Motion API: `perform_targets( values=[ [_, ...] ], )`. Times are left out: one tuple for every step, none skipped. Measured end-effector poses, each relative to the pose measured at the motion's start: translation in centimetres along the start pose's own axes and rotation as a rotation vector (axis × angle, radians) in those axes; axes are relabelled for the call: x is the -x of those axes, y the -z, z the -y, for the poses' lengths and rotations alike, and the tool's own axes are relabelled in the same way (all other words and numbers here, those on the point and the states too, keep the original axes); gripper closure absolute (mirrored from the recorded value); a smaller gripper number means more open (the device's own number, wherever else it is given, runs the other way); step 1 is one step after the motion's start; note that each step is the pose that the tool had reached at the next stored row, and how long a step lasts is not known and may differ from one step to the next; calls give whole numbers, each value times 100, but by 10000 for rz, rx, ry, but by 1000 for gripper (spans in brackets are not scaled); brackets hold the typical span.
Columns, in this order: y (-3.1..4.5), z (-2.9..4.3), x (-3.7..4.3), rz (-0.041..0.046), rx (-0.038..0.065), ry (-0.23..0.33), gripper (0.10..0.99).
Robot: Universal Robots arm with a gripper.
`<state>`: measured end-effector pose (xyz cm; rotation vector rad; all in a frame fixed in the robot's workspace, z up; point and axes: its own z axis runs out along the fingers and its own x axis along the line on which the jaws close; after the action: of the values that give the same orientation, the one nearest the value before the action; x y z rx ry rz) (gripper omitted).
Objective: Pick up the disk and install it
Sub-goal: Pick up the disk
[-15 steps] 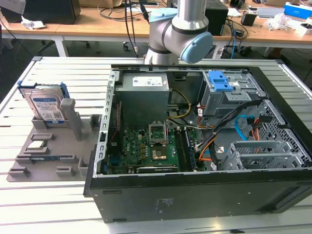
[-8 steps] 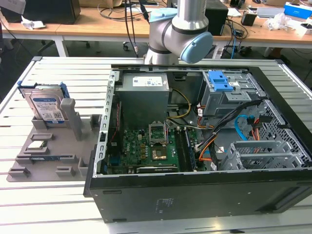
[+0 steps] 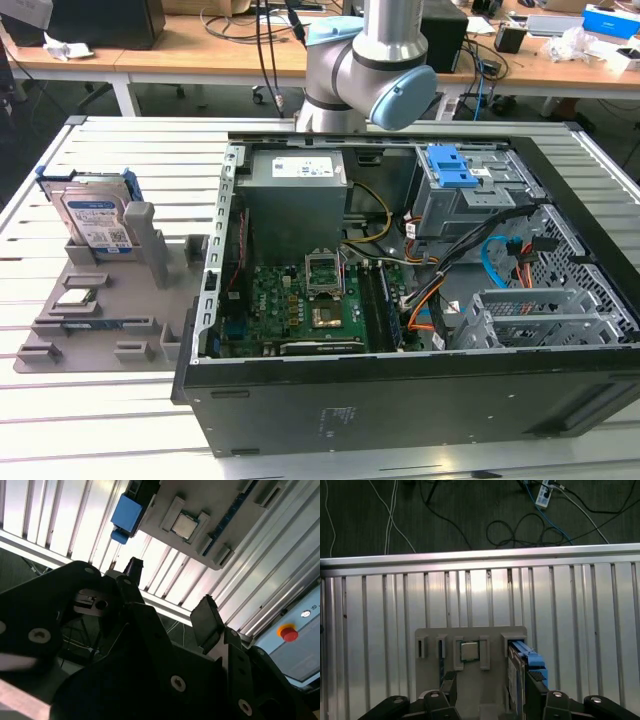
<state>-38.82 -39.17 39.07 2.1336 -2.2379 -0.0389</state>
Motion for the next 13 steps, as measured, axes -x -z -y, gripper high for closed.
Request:
perform_targets(
  values=[
    [0, 0, 0, 1, 0, -3, 427],
    [0, 0, 0, 1, 0, -5, 427],
    [0, 0, 0, 2, -14, -5, 427],
    [-1, -1, 0, 7, -145, -9, 427],
    [-2, -1, 0, 15, -321, -11, 427],
    [-3, 0, 0, 21, -444, -13, 427],
    [-5, -1, 0, 30, -613, -15, 427],
    [-5, 0, 0, 31, -640, -15, 427],
    [-5, 0, 0, 31, -642, -14, 427],
    [-5, 0, 0, 32, -644, -15, 427],
    [-5, -1, 0, 31, -644, -15, 427],
    [-5, -1, 0, 31, -646, -15, 427],
    [-5, -1, 2, 32, -647, -16, 427]
  ],
)
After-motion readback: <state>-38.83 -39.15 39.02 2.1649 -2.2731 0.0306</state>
